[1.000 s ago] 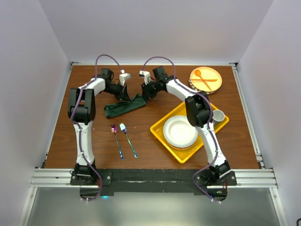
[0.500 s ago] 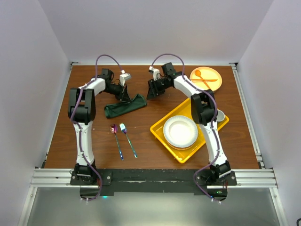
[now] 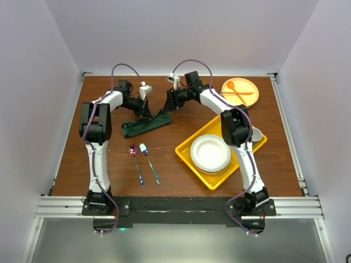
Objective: Fold the napkin into a case and place the utensils inside
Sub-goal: Fold the 2/3-rectangle-folded napkin at the center of the board.
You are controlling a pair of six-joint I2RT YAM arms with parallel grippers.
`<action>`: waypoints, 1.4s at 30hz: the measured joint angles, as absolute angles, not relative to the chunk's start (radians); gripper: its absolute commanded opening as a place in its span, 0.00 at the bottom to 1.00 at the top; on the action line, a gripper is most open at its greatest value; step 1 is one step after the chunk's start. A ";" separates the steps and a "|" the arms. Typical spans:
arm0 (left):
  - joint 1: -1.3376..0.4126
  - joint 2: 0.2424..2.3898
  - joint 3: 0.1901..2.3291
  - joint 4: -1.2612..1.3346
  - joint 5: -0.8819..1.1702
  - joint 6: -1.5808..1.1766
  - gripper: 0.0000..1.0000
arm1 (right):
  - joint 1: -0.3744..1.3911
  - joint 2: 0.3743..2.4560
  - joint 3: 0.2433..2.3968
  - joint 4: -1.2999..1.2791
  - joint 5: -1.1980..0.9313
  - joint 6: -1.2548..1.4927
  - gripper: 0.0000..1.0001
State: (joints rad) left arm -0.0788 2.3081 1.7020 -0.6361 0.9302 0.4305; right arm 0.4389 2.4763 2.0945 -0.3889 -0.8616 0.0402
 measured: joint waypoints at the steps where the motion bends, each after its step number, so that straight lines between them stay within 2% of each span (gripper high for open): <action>1: -0.079 2.308 1.702 -0.636 0.930 0.430 0.00 | 0.443 2.476 2.095 -0.381 -0.869 0.043 0.59; 15: -0.079 2.309 1.702 -0.637 0.936 0.438 0.00 | 0.467 2.483 2.066 -0.385 -0.907 0.006 0.57; 16: -0.079 2.310 1.702 -0.637 0.936 0.439 0.00 | 0.467 2.485 2.064 -0.389 -0.907 -0.004 0.48; 19: -0.079 2.310 1.702 -0.637 0.936 0.440 0.00 | 0.467 2.493 2.063 -0.399 -0.904 -0.031 0.32; 20: -0.079 2.310 1.702 -0.637 0.936 0.441 0.00 | 0.467 2.496 2.063 -0.400 -0.900 -0.038 0.22; 21: -0.079 2.310 1.702 -0.637 0.937 0.442 0.00 | 0.467 2.500 2.063 -0.403 -0.897 -0.044 0.19; 24: -0.078 2.309 1.702 -0.636 0.939 0.442 0.05 | 0.467 2.513 2.061 -0.405 -0.880 -0.055 0.06; 26: -0.075 2.307 1.693 -0.622 0.950 0.440 0.14 | 0.467 2.521 2.061 -0.407 -0.872 -0.059 0.00; 27: -0.074 2.302 1.682 -0.609 0.957 0.439 0.22 | 0.467 2.526 2.061 -0.407 -0.868 -0.060 0.00; 32: -0.068 2.233 1.560 -0.492 0.990 0.410 0.40 | 0.467 2.535 2.061 -0.410 -0.854 -0.052 0.00; 34: -0.067 2.195 1.505 -0.437 0.991 0.382 0.55 | 0.467 2.535 2.061 -0.410 -0.854 -0.047 0.00; 36: -0.066 2.152 1.447 -0.355 0.986 0.344 0.60 | 0.467 2.535 2.061 -0.410 -0.854 -0.044 0.00; 42: -0.082 2.094 1.413 -0.195 0.950 0.279 0.61 | 0.467 2.535 2.056 -0.401 -0.855 -0.027 0.00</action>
State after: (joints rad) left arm -0.0818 2.0941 1.4132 -0.1951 0.9501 0.2787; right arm 0.4667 2.5355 2.0563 -0.4007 -0.8555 -0.0273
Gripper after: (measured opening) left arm 0.606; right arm 0.026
